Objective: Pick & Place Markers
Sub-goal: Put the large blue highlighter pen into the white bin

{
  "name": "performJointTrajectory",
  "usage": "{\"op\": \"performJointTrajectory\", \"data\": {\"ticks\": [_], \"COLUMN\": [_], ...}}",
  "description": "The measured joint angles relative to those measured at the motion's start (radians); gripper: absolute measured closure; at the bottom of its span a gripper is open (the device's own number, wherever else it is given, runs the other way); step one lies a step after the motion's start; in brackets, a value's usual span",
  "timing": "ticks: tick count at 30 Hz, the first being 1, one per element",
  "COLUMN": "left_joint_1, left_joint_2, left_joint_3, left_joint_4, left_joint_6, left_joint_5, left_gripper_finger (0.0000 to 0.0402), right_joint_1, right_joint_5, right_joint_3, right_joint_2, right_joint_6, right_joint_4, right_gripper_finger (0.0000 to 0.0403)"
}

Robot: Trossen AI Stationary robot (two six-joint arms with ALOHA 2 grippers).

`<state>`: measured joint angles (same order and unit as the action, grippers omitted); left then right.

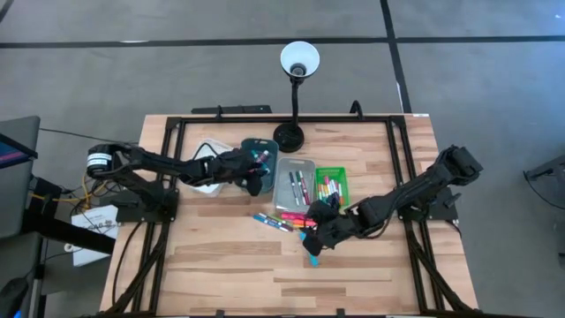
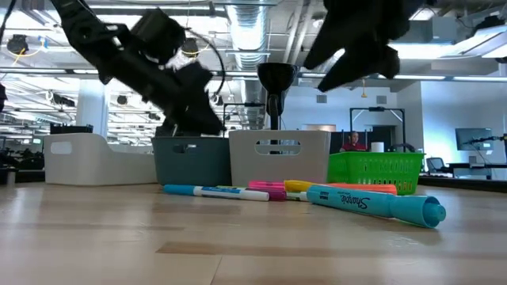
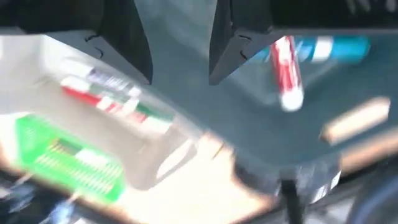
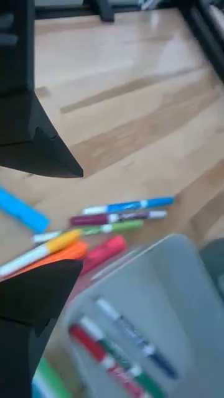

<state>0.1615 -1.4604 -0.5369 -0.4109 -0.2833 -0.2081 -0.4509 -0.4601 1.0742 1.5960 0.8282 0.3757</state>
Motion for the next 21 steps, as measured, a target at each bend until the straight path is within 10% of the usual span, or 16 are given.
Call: {"op": "performJointTrajectory", "data": {"ticks": [12, 21], "left_joint_1": [-0.093, -0.109], "left_joint_2": [0.272, 0.291], "left_joint_3": [0.016, 0.043], "left_joint_4": [-0.016, -0.020], "left_joint_6": [0.111, 0.148], "left_joint_5": [0.000, 0.000], "left_gripper_finger": [0.0270, 0.0270], "right_joint_1": [0.002, 0.028], "right_joint_5": [0.384, 0.362], "right_joint_3": [0.019, 0.061], "right_joint_2": [0.223, 0.278], "right_joint_6": [0.175, 0.209], "right_joint_4": [0.011, 0.045], "right_gripper_finger": [0.0187, 0.0187]}}
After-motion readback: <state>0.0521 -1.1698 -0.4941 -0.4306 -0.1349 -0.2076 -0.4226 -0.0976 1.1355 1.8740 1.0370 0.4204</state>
